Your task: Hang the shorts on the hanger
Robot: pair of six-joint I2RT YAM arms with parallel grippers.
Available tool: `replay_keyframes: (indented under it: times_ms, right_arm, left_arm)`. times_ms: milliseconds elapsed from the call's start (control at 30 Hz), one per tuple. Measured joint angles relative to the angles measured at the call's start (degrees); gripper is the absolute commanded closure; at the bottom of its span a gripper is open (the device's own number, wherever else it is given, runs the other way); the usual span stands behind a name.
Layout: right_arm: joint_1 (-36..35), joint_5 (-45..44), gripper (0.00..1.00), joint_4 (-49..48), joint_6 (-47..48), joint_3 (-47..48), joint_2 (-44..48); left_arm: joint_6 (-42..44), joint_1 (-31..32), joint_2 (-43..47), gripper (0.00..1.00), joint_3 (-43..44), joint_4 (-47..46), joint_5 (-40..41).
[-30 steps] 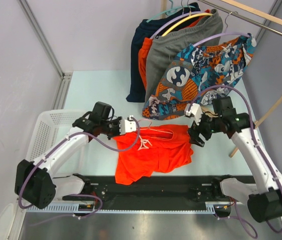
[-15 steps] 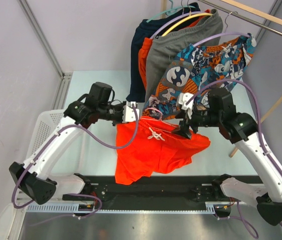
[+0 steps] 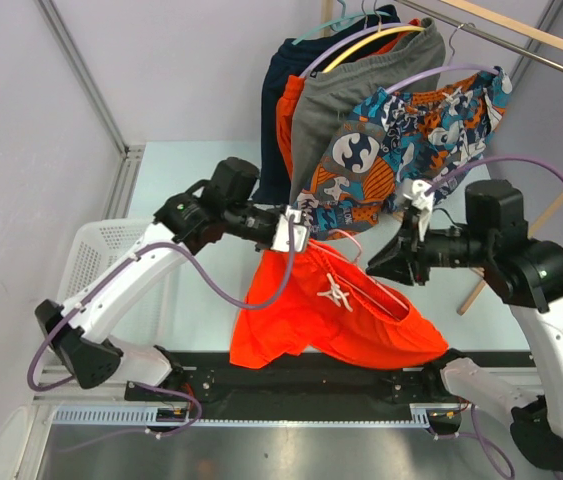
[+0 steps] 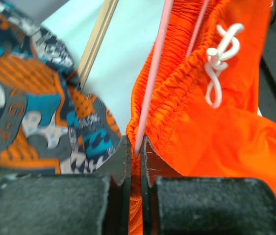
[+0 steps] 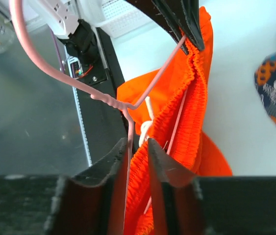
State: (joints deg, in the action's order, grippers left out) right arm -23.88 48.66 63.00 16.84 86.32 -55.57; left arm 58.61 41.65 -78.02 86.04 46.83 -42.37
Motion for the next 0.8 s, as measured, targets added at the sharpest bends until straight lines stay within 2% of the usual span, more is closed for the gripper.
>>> replay_keyframes:
  times_ms: [133, 167, 200, 300, 400, 433, 500, 600, 667, 700, 800]
  right_arm:
    - [6.67, 3.78, 0.71, 3.8, -2.08, -1.33, 3.02]
    - [7.76, 4.44, 0.63, 4.57, -2.29, -1.77, 3.65]
    - [8.76, 4.98, 0.59, 5.29, -2.51, -2.29, 4.33]
    - [11.13, 6.54, 0.57, 6.58, -3.28, -3.43, 6.36]
    - [12.24, 7.43, 0.62, 6.88, -3.3, -4.63, 8.33]
    - [12.35, 7.74, 0.69, 6.99, -3.28, -5.16, 8.85]
    - [12.37, 8.57, 0.74, 7.56, -3.34, -6.88, 10.19]
    - [12.48, 9.73, 0.76, 7.87, -4.35, -9.27, 11.26]
    - [12.57, 10.12, 0.9, 7.72, -5.22, -10.62, 11.8]
    - [12.76, 10.05, 1.0, 7.63, -6.19, -11.58, 12.44]
    - [14.05, 8.98, 1.0, 7.74, -8.92, -13.94, 14.25]
  left_arm:
    - [-0.63, 1.25, -3.89, 1.0, 1.97, -1.86, -1.84]
    - [-0.83, 1.36, -4.74, 1.0, 2.62, -2.25, -2.05]
    - [-1.18, 1.38, -5.7, 1.0, 3.41, -2.73, -2.51]
    - [-1.66, 1.66, -8.37, 1.0, 6.6, -3.02, -3.52]
    - [-1.62, 2.05, -10.58, 1.0, 9.68, -3.21, -4.28]
    - [-1.62, 2.32, -10.93, 1.0, 10.14, -3.63, -4.42]
    - [-1.68, 3.02, -11.34, 1.0, 10.43, -4.68, -4.44]
    - [-2.08, 3.96, -13.29, 1.0, 12.76, -5.6, -4.74]
    - [-2.29, 4.39, -15.08, 1.0, 15.02, -5.73, -4.96]
    - [-2.29, 4.74, -16.33, 1.0, 16.44, -5.86, -5.25]
    - [-2.08, 5.44, -18.27, 0.99, 18.58, -6.03, -5.77]
